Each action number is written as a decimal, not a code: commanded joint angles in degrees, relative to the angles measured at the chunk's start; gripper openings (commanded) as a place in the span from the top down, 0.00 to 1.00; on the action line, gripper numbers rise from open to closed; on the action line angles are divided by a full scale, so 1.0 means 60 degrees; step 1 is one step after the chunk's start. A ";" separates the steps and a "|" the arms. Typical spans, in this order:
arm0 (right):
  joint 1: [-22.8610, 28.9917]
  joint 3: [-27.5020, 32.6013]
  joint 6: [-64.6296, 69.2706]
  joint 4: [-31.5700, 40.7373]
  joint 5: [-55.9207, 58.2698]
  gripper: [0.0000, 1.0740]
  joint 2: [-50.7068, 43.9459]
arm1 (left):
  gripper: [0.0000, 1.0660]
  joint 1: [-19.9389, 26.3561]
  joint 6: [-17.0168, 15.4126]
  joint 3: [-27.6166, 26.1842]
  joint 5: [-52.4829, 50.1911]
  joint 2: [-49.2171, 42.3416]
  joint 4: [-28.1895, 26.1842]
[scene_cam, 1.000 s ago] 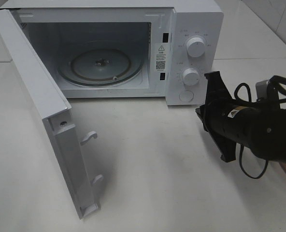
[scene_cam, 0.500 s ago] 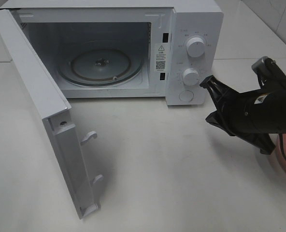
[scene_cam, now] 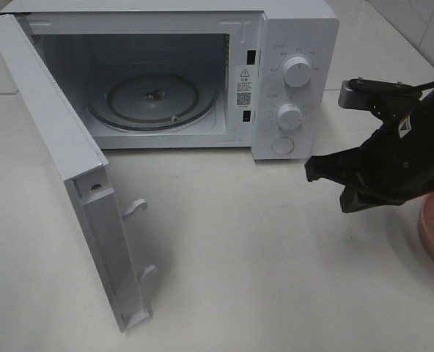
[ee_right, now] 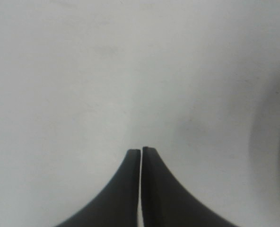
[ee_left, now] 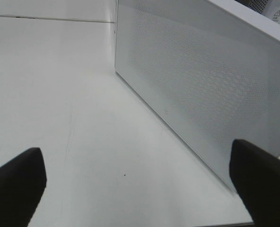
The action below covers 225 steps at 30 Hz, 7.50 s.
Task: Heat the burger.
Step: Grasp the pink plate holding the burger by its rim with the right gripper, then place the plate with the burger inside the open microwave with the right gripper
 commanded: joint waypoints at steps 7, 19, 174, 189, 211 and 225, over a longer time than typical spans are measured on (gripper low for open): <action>-0.0038 -0.0497 -0.0554 -0.1423 0.2416 0.92 -0.0372 | 0.08 -0.0029 -0.0010 0.0048 -0.0095 -0.0229 -0.0076; -0.1451 -0.0525 -0.2139 -0.1681 0.2607 0.20 -0.1280 | 0.08 -0.0029 -0.0010 0.0048 -0.0095 -0.0229 -0.0076; 0.0153 0.1213 0.1872 -0.6159 0.3992 1.00 -0.1289 | 0.08 -0.0029 -0.0010 0.0048 -0.0095 -0.0229 -0.0076; 0.2588 0.1213 0.1795 -0.6341 0.4861 1.00 -0.1404 | 0.08 -0.0029 -0.0010 0.0048 -0.0095 -0.0229 -0.0076; 0.5682 0.1213 0.1748 -0.6847 0.5309 1.00 -0.1404 | 0.08 -0.0029 -0.0010 0.0048 -0.0095 -0.0229 -0.0076; 0.7105 0.1213 0.0773 -0.7334 0.5290 1.00 -0.1404 | 0.08 -0.0029 -0.0010 0.0048 -0.0095 -0.0229 -0.0076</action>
